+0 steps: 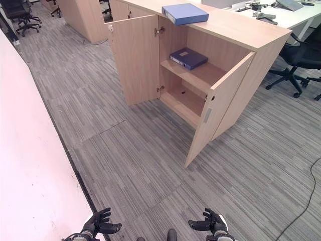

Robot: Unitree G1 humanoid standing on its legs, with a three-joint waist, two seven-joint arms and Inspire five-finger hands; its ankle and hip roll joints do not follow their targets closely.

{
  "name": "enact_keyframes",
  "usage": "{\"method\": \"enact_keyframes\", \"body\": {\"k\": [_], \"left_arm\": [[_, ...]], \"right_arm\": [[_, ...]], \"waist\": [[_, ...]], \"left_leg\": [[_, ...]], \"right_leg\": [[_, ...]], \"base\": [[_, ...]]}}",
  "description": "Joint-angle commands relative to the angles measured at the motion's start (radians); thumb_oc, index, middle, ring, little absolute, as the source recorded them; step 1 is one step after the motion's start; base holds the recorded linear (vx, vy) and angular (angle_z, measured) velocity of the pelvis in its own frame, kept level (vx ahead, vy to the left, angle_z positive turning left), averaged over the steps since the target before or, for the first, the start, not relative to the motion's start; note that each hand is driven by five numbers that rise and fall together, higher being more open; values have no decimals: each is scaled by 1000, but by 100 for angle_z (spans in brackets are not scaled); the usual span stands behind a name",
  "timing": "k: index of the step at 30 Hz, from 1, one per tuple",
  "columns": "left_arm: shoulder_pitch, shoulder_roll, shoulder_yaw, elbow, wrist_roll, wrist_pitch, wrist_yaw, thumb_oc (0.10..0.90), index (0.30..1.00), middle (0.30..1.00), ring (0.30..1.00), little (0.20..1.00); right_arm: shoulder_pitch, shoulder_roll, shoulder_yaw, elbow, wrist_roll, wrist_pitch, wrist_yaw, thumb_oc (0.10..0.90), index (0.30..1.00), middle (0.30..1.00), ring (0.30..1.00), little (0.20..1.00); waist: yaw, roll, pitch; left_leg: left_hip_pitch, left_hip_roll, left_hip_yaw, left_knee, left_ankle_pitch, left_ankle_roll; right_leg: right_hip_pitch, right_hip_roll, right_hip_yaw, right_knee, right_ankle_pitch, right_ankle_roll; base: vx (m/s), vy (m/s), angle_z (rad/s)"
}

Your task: Put the empty folder in the office cabinet

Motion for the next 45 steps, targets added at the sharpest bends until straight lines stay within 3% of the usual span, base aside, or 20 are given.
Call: {"method": "enact_keyframes", "body": {"k": [1,21,33,35,38,40,43,44,45], "left_arm": [[-55,59,-1,10,-23,-59,-20,800,900,900,900,900],[-65,55,4,44,-42,-56,-21,800,900,900,900,900],[-72,56,22,78,-71,-50,-18,800,900,900,900,900],[-73,62,24,74,-83,-49,-18,800,900,900,900,900],[-81,67,21,53,-95,-48,-22,800,900,900,900,900],[-106,67,8,49,-94,-46,-16,800,900,900,900,900],[-120,63,4,53,-105,-49,-12,800,900,900,900,900],[-118,60,1,52,-106,-49,-13,800,900,900,900,900],[-117,60,1,52,-106,-49,-13,800,900,900,900,900]], "right_arm": [[-22,-28,16,10,17,-43,2,800,900,900,900,900],[-23,-26,18,70,18,-32,8,800,900,900,900,900],[-18,-32,14,94,19,-26,9,800,900,900,900,900],[-17,-35,17,89,25,-27,10,800,900,900,900,900],[-20,-41,15,79,31,-31,9,800,900,900,900,900],[-36,-49,17,69,38,-32,0,800,900,900,900,900],[-44,-52,14,72,45,-26,-2,800,900,900,900,900],[-45,-55,12,78,47,-22,-2,800,900,900,900,900],[-44,-55,12,78,47,-22,-2,800,900,900,900,900]], "waist": [[25,-38,-41],[21,-39,-42],[19,-33,-32],[19,-38,-17],[22,-45,11],[26,-61,46],[33,-65,55],[54,-72,55],[55,-75,55]], "left_leg": [[18,84,-44,-9,-55,-84],[17,97,-55,-9,-49,-92],[13,142,-67,7,-31,-120],[-26,170,-72,88,-38,-134],[-105,170,-92,210,-22,-145],[-229,165,-120,404,61,-138],[-307,137,-126,430,67,-113],[-372,104,-119,374,42,-97],[-371,101,-117,376,39,-96]], "right_leg": [[53,-124,51,33,-91,146],[54,-108,46,50,-110,134],[50,-66,53,65,-136,106],[42,-44,67,87,-154,85],[37,-30,68,104,-162,66],[37,-20,69,129,-174,34],[43,-25,70,145,-195,29],[60,-25,86,151,-218,30],[61,-28,87,153,-222,31]], "base": [[0,0,0],[1,-9,1],[13,-70,4],[-3,-134,0],[-73,-140,5],[-1,-147,11],[131,-52,15],[174,13,-2],[351,50,3]]}}
